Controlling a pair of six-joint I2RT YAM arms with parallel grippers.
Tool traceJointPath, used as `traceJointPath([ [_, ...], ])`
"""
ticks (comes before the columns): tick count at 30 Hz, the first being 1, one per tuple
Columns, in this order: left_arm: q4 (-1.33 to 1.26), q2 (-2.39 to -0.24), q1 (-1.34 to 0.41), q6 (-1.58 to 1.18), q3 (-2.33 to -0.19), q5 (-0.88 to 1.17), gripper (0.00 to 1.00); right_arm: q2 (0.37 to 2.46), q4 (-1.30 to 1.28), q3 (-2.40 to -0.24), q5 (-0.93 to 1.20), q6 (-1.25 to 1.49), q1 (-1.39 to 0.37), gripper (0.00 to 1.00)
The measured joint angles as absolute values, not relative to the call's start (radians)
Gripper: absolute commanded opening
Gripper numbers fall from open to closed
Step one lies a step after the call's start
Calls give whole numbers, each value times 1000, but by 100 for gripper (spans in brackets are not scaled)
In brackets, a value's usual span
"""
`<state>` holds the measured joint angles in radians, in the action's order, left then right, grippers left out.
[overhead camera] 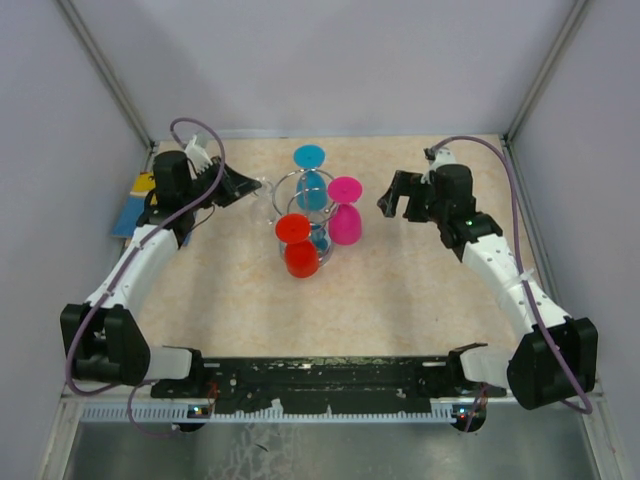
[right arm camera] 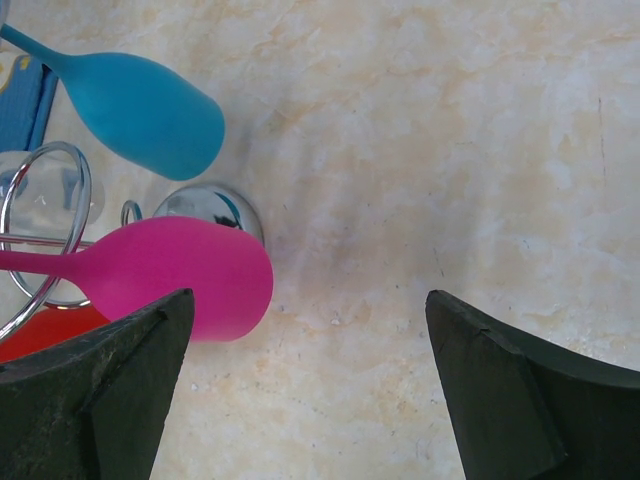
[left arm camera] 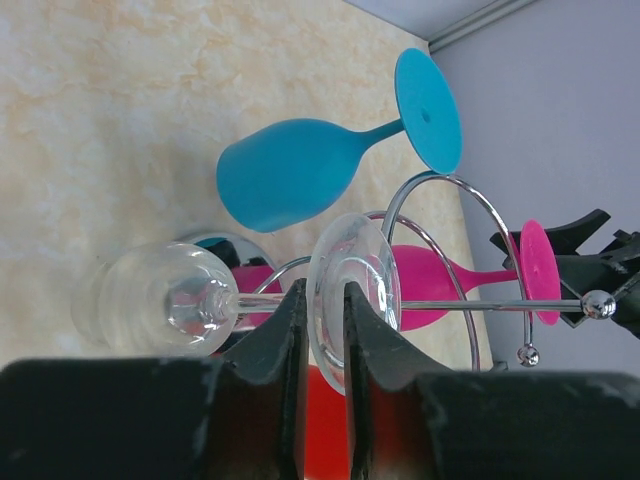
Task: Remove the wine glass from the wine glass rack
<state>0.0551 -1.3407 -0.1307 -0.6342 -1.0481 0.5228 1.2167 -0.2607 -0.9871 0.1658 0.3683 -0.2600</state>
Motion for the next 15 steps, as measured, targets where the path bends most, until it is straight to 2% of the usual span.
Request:
traceJointPath([
  [8,46,-1341,-127,-648,-1049,521,0,1217,-258,-976,162,368,-260,99],
  [15,58,-1338,-112,-648,-1052,521,0,1217,-255,-975,161,367,-260,99],
])
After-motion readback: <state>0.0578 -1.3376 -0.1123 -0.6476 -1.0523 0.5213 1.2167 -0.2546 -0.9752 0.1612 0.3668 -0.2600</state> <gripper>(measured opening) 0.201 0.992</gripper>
